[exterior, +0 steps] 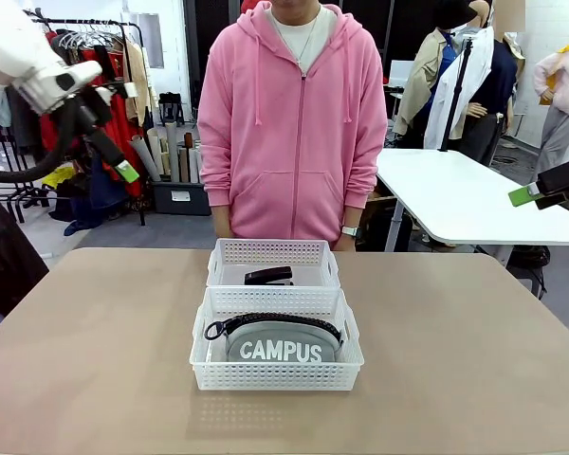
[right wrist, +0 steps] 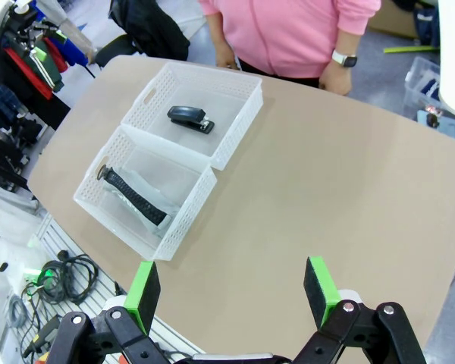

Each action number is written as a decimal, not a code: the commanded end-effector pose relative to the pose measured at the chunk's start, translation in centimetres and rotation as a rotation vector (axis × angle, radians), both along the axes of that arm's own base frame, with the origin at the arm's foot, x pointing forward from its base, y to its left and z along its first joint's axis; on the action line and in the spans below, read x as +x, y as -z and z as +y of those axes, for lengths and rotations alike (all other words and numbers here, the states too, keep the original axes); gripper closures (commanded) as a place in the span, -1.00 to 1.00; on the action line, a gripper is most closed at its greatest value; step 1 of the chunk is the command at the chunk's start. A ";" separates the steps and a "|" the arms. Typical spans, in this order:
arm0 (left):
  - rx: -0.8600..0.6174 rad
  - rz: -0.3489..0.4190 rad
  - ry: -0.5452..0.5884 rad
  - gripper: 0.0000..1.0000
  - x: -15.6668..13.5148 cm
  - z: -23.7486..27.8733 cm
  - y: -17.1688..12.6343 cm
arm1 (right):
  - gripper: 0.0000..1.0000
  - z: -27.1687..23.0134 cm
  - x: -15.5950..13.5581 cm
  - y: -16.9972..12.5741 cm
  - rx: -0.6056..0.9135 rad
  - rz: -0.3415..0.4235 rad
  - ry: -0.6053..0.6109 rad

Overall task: Distribute items into two baskets.
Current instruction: Place the picked Stapler into the Organizing basket as instructed by the person.

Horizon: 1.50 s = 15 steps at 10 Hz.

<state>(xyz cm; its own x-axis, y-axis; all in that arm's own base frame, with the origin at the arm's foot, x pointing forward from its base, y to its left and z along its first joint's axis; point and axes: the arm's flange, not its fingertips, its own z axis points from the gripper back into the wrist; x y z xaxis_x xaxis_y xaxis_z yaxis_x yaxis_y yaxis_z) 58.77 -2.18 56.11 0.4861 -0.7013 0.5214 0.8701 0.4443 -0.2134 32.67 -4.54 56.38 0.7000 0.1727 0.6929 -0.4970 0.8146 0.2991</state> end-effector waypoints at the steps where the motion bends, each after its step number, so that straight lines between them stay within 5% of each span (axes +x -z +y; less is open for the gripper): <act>1: -0.076 -0.017 -0.019 -1.00 -2.8 1.8 0.7 | -1.00 -0.1 -0.1 0.0 -0.004 0.001 0.008; 8: -0.247 -0.106 -0.154 -1.00 -14.1 8.5 3.9 | -1.00 -0.1 -0.1 0.0 -0.004 0.001 0.008; 15: -0.309 -0.107 -0.221 -1.00 -15.9 10.7 2.8 | -1.00 -0.1 -0.1 0.0 -0.004 0.001 0.008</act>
